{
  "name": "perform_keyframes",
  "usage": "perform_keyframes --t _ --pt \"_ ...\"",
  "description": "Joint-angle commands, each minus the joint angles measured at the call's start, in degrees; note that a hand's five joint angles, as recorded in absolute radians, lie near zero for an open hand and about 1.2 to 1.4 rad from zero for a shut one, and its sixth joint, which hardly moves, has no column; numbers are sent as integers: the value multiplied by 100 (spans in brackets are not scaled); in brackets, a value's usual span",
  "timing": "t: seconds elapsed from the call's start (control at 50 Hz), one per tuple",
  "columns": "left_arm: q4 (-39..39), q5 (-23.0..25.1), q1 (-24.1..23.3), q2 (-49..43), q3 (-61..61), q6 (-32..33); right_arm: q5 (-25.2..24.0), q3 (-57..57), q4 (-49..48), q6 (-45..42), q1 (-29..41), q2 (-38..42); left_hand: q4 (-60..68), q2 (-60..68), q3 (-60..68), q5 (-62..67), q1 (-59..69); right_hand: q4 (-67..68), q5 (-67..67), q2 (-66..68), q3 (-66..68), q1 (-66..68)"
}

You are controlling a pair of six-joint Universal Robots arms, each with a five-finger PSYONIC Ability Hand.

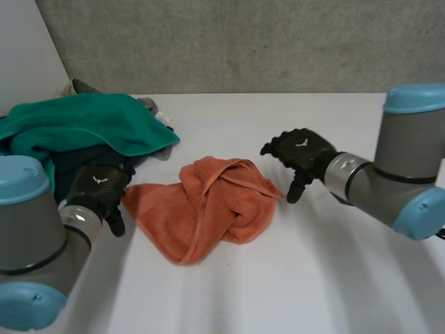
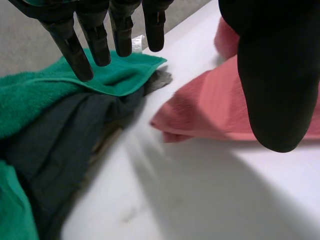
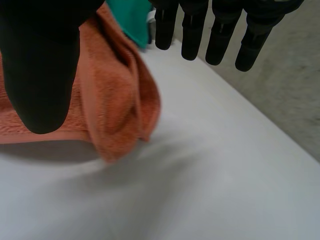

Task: Fold the laundry.

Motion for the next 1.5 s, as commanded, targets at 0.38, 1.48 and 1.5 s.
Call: perform_keyframes --t 0.38,1.48,1.5 --pt "340 2108 1035 -1763 1061 1742 162 -399 -590 305 384 911 1395 1382 1434 1479 1408 1740 1688 1839 1744 1776" --pt "227 1722 903 521 2265 -938 540 -567 -741 -1065 -432 -1110 6607 6595 6647 6692 6621 6057 6006 6156 6061 6093" --pt "8 1722 982 705 2300 -990 540 -505 -679 -1188 -511 -1224 6607 6595 6647 6692 6621 6057 6006 6156 6061 6093"
